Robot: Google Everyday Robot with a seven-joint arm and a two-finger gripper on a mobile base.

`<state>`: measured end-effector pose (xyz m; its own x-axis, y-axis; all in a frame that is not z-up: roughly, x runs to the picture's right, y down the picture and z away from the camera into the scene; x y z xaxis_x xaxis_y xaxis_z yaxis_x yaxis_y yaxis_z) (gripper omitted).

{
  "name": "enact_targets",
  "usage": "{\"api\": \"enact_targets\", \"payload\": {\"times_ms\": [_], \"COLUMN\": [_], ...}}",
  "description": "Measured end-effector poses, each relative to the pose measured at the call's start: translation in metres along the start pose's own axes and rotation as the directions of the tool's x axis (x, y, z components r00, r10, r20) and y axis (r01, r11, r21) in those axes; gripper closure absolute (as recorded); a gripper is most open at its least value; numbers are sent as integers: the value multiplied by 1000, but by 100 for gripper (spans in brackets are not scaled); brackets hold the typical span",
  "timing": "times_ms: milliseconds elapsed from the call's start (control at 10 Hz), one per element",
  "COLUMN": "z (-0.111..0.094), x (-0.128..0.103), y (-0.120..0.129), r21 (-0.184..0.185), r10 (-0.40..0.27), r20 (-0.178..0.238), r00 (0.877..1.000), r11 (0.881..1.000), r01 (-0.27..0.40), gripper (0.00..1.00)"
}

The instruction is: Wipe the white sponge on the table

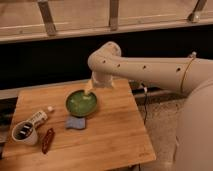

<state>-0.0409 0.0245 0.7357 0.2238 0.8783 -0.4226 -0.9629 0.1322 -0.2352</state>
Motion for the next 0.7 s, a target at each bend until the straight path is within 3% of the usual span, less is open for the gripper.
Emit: {"api": "enact_targets", "payload": {"times_ms": [100,500,700], "z": [4,3,6], "x": [8,8,9], "y": [8,9,9], "r21": [-21,-23,-31], "r10": [2,2,-9], "r20": [-7,-6,-24], "r00": [1000,1000,1000], "r11": [1000,1000,999], "r01": [-2,-2,8], "gripper": [20,20,20]}}
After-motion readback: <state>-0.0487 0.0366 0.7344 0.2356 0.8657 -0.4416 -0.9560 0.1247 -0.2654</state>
